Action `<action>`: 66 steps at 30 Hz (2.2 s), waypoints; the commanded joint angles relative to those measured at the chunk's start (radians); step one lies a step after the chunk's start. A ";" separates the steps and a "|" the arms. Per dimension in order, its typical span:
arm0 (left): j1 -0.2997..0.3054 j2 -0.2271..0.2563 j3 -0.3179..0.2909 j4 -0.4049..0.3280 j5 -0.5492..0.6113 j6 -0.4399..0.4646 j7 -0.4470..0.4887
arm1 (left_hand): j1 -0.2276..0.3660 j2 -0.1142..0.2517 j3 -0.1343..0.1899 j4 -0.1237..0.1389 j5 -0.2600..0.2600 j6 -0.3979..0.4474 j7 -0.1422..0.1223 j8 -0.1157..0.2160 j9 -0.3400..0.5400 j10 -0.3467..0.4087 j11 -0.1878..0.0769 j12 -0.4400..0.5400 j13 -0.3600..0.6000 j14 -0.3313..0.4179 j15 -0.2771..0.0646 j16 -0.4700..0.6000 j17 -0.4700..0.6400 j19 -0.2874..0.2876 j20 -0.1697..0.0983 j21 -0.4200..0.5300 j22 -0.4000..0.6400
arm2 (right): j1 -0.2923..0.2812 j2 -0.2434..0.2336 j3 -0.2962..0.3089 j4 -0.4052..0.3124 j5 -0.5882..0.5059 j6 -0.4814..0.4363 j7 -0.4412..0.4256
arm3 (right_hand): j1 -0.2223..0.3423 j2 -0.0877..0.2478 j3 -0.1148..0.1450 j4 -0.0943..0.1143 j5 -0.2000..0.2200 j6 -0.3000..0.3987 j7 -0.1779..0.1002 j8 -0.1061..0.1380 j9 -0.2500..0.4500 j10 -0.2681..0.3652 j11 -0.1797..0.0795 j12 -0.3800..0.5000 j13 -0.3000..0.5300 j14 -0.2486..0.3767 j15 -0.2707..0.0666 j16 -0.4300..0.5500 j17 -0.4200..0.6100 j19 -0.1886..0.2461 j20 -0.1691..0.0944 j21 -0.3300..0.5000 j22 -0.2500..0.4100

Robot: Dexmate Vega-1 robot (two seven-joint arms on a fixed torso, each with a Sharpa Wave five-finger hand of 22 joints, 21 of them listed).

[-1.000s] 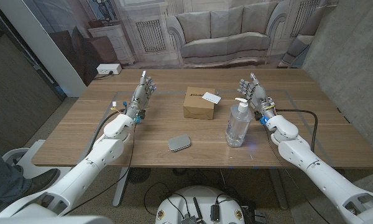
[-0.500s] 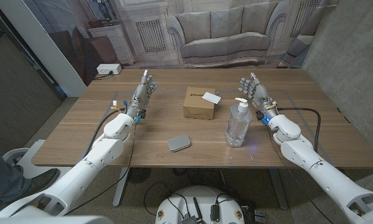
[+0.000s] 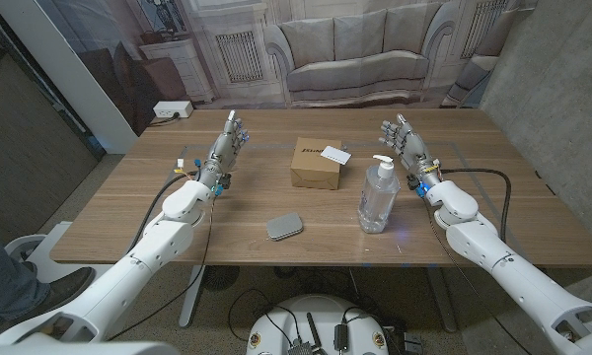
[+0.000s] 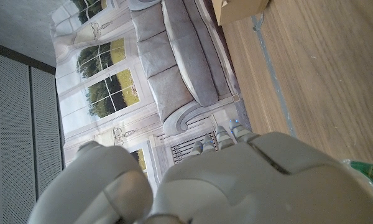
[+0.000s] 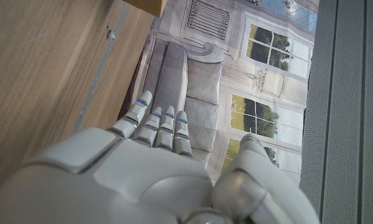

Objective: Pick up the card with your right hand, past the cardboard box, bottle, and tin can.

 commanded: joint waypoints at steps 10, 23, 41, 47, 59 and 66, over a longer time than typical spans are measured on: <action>0.048 0.014 -0.018 -0.049 0.005 -0.027 0.018 | 0.008 0.010 -0.002 -0.008 0.010 0.004 0.001 0.006 0.003 0.005 0.002 0.008 0.002 -0.040 -0.001 0.005 0.003 -0.102 -0.073 -0.004 0.003 | -0.017 -0.021 0.008 0.002 -0.041 0.037 -0.023 | 0.014 0.011 0.007 -0.009 0.006 0.029 -0.015 0.006 0.005 0.024 -0.012 0.006 0.003 0.024 -0.008 0.005 0.002 0.026 -0.044 -0.008 0.006; 0.042 0.009 -0.016 -0.022 0.003 -0.058 -0.014 | 0.015 0.017 -0.001 -0.011 0.010 0.015 0.000 0.008 0.003 0.016 0.004 0.010 0.002 -0.033 -0.001 0.004 0.003 -0.094 -0.073 -0.006 0.003 | -0.010 -0.028 -0.006 -0.008 -0.106 0.037 -0.067 | 0.021 0.010 0.006 -0.016 0.005 0.031 -0.017 0.002 0.006 0.032 -0.008 0.005 0.003 0.034 -0.012 0.004 0.002 0.039 -0.046 -0.012 0.006; 0.054 0.007 -0.021 -0.021 -0.001 -0.084 -0.025 | 0.021 0.019 -0.004 -0.014 0.010 0.026 0.001 0.008 0.002 0.025 0.005 0.010 0.002 -0.025 -0.003 0.003 0.002 -0.090 -0.070 -0.011 0.003 | -0.001 -0.020 -0.025 0.007 -0.190 0.075 -0.119 | 0.041 0.017 0.012 -0.030 0.005 0.037 -0.044 -0.002 0.006 0.047 -0.039 0.005 0.003 0.051 -0.024 0.002 0.001 0.061 -0.051 -0.020 0.007; 0.063 0.013 -0.021 -0.046 0.009 -0.080 -0.011 | 0.022 0.019 -0.005 -0.015 0.010 0.028 0.001 0.008 0.002 0.028 0.004 0.011 0.002 -0.023 -0.004 0.003 0.002 -0.089 -0.070 -0.012 0.003 | -0.003 -0.024 -0.026 0.007 -0.236 0.088 -0.154 | 0.057 0.023 0.017 -0.040 0.005 0.039 -0.082 -0.004 0.008 0.060 -0.070 0.006 0.004 0.065 -0.027 0.002 0.002 0.073 -0.051 -0.027 0.007; 0.083 0.025 -0.024 -0.085 0.022 -0.070 0.013 | 0.025 0.019 -0.007 -0.016 0.010 0.032 0.003 0.007 0.002 0.032 0.003 0.010 0.002 -0.019 -0.003 0.002 0.002 -0.086 -0.070 -0.014 0.003 | -0.001 -0.030 -0.032 0.006 -0.317 0.097 -0.214 | 0.091 0.029 0.028 -0.063 0.006 0.068 -0.122 0.002 0.009 0.081 -0.102 0.008 0.004 0.086 -0.035 0.001 0.001 0.095 -0.055 -0.035 0.008; 0.093 0.034 -0.030 -0.105 0.027 -0.063 0.028 | 0.026 0.020 -0.008 -0.017 0.011 0.033 0.002 0.007 0.002 0.033 0.005 0.010 0.002 -0.017 -0.003 0.002 0.002 -0.085 -0.069 -0.016 0.003 | 0.000 -0.041 -0.035 -0.007 -0.394 0.087 -0.272 | 0.112 0.031 0.034 -0.077 0.007 0.083 -0.142 0.006 0.010 0.097 -0.112 0.012 0.004 0.092 -0.038 -0.001 0.000 0.102 -0.057 -0.040 0.008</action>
